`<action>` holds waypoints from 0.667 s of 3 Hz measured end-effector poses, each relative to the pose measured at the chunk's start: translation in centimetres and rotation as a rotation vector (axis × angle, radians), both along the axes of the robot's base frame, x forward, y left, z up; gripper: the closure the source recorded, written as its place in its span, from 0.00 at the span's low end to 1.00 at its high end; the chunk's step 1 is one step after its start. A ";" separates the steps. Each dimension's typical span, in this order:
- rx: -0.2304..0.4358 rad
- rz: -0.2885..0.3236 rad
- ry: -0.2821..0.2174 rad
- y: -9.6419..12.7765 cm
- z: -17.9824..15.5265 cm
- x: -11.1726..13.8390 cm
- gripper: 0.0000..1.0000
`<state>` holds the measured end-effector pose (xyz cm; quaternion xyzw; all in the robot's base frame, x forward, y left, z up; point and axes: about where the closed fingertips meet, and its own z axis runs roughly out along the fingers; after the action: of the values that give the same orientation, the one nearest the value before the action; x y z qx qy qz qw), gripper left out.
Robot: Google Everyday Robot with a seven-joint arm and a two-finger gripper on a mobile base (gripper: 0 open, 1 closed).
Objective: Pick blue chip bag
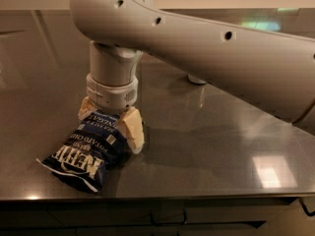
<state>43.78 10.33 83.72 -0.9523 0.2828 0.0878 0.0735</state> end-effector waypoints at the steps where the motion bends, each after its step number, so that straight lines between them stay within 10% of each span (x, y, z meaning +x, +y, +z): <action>1: -0.006 -0.002 0.000 0.3 -0.1 0.0 0.41; 2: -0.015 -0.007 -0.002 0.3 0.6 0.2 0.64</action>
Offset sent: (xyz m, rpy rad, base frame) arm 0.0044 -0.0009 0.0148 -0.0348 0.0041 -0.0133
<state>44.00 10.58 84.32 -0.9520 0.2867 0.0843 0.0669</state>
